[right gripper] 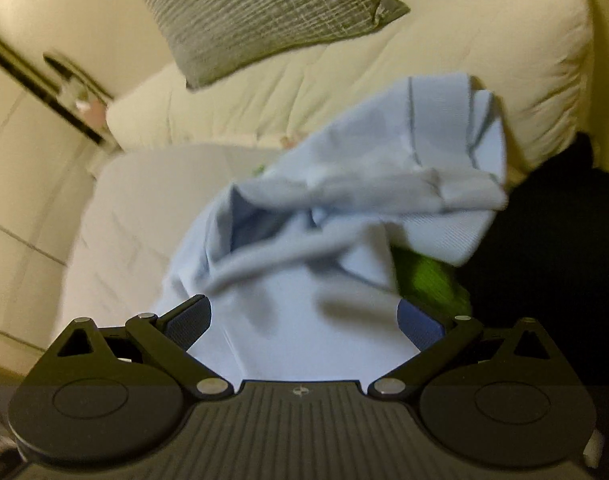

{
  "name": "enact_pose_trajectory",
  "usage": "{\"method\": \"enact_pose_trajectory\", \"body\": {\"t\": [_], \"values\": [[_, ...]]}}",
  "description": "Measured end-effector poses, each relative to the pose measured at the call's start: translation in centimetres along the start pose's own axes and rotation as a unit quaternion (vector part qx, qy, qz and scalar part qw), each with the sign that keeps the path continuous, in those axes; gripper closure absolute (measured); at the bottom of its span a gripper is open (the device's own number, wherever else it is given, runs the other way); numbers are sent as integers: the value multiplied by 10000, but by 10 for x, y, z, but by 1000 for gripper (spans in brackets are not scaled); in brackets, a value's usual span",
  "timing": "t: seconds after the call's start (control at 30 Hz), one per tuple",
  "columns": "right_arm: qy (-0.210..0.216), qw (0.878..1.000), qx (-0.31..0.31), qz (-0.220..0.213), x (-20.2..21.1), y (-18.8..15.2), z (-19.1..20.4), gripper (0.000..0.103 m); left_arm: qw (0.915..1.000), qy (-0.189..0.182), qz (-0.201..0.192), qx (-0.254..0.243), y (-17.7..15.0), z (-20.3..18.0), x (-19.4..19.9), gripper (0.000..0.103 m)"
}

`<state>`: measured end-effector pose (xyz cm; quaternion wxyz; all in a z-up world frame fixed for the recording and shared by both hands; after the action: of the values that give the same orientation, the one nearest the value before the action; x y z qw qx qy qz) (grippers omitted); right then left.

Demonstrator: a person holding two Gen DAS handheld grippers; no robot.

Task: Fold clothes
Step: 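Grasp the light blue sweatshirt hem with both grippers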

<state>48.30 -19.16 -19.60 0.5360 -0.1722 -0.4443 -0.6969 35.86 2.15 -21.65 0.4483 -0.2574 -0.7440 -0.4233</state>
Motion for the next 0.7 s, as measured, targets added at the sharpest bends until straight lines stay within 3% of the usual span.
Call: {"method": "enact_pose_trajectory", "body": {"t": [0.33,0.5,0.7], "values": [[191,9969,-760,-39,-55,41,-7,0,9962,-441,187,723,30,8,-38,1],[-67,9955,-935,147,-76,52,-6,0,9920,-594,354,1059,38,10,-59,1],[-393,9817,-1831,353,-91,65,-12,0,9927,-512,268,1054,44,8,-56,1]]}}
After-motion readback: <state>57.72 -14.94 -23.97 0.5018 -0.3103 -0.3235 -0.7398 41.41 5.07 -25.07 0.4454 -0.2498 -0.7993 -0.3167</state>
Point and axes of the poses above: each gripper's, at about its wrist camera, not at the fingertips, and x roughly against the way its jaws point, z to its left, y to its top, the point moved 4 cm from there along -x, roughly the way its jaws point, and after that the axes turned 3 degrees about x, right-handed, at the moved point
